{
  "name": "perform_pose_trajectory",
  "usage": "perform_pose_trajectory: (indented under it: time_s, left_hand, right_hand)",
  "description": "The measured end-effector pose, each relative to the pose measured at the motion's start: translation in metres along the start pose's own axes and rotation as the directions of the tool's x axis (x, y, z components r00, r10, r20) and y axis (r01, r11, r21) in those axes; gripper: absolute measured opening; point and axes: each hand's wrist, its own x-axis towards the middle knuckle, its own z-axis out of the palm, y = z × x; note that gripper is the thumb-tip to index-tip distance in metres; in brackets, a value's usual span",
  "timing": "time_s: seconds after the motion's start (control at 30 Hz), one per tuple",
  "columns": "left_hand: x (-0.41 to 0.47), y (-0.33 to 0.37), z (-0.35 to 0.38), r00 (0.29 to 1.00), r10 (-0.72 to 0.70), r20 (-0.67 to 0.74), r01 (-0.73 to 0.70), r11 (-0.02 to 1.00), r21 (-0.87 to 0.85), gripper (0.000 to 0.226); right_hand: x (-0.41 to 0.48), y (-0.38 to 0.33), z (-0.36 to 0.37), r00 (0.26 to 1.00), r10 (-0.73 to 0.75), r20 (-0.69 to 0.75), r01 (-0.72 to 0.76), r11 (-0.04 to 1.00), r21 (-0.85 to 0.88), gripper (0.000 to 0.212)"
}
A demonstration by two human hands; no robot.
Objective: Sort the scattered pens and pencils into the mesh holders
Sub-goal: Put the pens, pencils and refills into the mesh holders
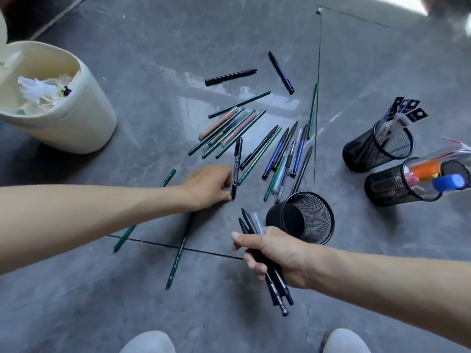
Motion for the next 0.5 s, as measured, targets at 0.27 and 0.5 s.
perform_pose_trajectory:
  time_s: [0.27, 0.5]
  left_hand:
    - [0.001, 0.006, 0.012, 0.997, -0.009, -0.079, 0.014, 0.998, 0.062, 0.015]
    - [-0.004, -0.002, 0.024, 0.974, -0.047, -0.221, 0.056, 0.998, 0.034, 0.019]
  right_hand:
    - [0.007, -0.003, -0.001, 0.995, -0.041, -0.094, 0.043, 0.999, 0.029, 0.018]
    - [0.006, -0.013, 0.011, 0.994, -0.050, -0.098, 0.048, 0.999, -0.017, 0.017]
